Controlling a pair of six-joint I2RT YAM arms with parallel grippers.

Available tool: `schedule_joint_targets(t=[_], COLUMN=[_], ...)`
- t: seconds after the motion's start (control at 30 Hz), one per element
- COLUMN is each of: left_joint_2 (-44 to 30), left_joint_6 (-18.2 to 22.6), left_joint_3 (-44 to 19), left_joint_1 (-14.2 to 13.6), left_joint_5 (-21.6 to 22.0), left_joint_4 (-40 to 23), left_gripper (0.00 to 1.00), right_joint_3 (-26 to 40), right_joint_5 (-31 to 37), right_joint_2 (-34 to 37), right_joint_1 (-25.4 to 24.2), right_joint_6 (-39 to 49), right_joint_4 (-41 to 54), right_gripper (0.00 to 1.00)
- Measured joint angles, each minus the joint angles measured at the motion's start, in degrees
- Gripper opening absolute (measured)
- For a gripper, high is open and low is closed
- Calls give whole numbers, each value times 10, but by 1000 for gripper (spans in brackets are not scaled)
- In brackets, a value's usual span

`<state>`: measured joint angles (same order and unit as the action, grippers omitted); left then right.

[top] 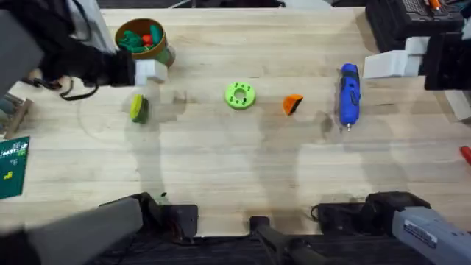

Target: Pick up the gripper from the table and insert it into the empty holder that is missing its gripper. Then pick up a screw, insert it into the mounting hole, and use the screwdriver to tighten it. Finally, clean up the table by picking up the vegetable and placing it into the bucket.

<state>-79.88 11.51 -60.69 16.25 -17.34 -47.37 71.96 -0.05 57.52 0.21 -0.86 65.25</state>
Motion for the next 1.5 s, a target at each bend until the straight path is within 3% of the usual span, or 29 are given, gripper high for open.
schedule_joint_targets(t=[0.13, 0.3, 0.4, 0.77, 0.93, 1.13, 1.3, 1.33, 1.37, 1.5], left_joint_2=[84, 198, 222, 237, 306, 437, 519, 531, 569, 640], left_joint_6=[-11, -62, -75, -95, -99, -99, -99, -99, -99, -99], left_joint_3=[0, 0, 0, 0, 36, 161, 308, 338, 418, 497], left_joint_1=[0, -1, -1, -5, -21, -40, -48, -54, -78, -112], left_joint_5=[-105, -229, -250, -269, -256, -233, -221, -219, -218, -204], left_joint_4=[1, 0, -4, -4, 56, 177, 310, 334, 393, 412], left_gripper=[985, 985, 985, 985, 985, 985, 985, 985, 985, 985], right_joint_3=[0, 0, 0, 0, 0, 0, 0, 0, 0, 0], right_joint_5=[0, 0, 0, 0, 0, 0, 0, 0, 0, 0], right_joint_2=[0, 0, 0, 0, 0, 0, 0, 0, 0, 0], right_joint_1=[0, 0, 0, 0, 0, 0, 0, 0, 0, 0], right_joint_6=[0, 0, 0, 0, 0, 0, 0, 0, 0, 0], right_joint_4=[0, 0, 0, 0, 0, 0, 0, 0, 0, 0], right_gripper=[994, 994, 993, 994, 993, 994, 994, 994, 994, 994])
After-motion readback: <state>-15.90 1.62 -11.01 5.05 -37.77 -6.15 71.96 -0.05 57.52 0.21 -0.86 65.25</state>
